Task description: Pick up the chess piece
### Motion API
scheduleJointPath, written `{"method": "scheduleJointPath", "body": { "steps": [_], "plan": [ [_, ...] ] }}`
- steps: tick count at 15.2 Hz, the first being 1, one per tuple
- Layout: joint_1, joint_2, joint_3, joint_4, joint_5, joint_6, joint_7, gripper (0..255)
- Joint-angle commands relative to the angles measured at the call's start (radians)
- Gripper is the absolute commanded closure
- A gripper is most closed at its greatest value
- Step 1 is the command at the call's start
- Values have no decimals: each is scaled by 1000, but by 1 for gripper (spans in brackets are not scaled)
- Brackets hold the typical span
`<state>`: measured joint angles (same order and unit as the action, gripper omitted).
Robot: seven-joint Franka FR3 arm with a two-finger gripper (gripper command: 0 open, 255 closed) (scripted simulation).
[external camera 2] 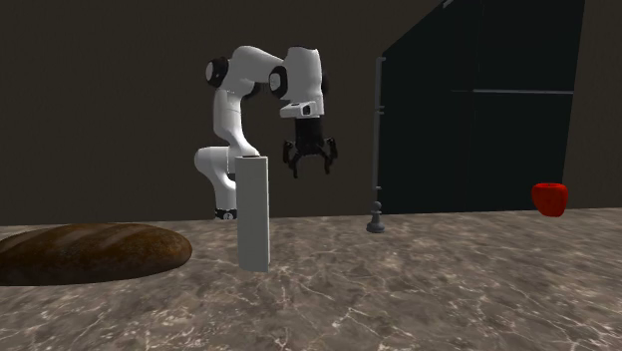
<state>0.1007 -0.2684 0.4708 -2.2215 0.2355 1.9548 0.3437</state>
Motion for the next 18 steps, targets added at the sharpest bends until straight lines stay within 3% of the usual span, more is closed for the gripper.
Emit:
{"method": "scheduleJointPath", "body": {
  "steps": [1, 7, 14, 18],
  "plan": [
    [1, 66, 32, 41, -25, 40, 45, 0],
    [25, 297, 108, 215, -165, 117, 210, 0],
    [126, 567, 117, 468, -362, 128, 385, 0],
    [132, 586, 109, 437, -375, 175, 391, 0]
  ]
}}
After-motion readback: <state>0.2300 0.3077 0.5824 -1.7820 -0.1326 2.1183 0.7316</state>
